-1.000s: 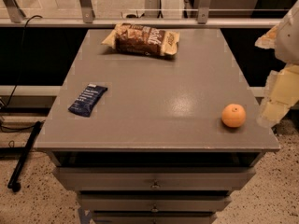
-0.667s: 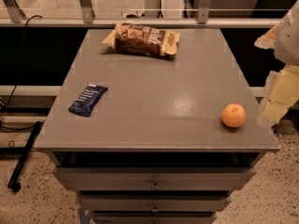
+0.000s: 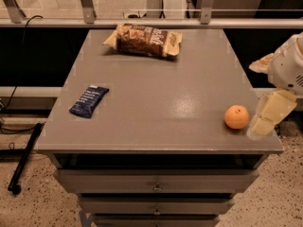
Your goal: Move orange near rxbar blueberry
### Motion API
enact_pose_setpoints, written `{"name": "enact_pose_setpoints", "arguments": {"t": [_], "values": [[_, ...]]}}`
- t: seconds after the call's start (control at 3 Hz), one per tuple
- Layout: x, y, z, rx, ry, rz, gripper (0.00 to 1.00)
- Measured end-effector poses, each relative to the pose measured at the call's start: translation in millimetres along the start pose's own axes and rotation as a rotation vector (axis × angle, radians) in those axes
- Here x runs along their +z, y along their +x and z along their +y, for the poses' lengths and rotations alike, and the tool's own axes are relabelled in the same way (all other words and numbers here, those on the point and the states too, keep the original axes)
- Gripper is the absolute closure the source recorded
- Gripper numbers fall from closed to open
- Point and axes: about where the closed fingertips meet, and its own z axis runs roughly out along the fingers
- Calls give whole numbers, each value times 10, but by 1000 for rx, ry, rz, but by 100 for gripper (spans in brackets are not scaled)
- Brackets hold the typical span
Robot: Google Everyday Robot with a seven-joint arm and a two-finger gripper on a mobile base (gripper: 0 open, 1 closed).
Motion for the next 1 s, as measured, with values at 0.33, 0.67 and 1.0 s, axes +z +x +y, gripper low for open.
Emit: {"name": "enact_pose_setpoints", "arguments": {"t": [0.33, 0.67, 1.0], "values": [[371, 97, -19, 32, -27, -81, 0], [598, 162, -25, 56, -46, -155, 0], [732, 175, -24, 75, -57, -219, 17]]}}
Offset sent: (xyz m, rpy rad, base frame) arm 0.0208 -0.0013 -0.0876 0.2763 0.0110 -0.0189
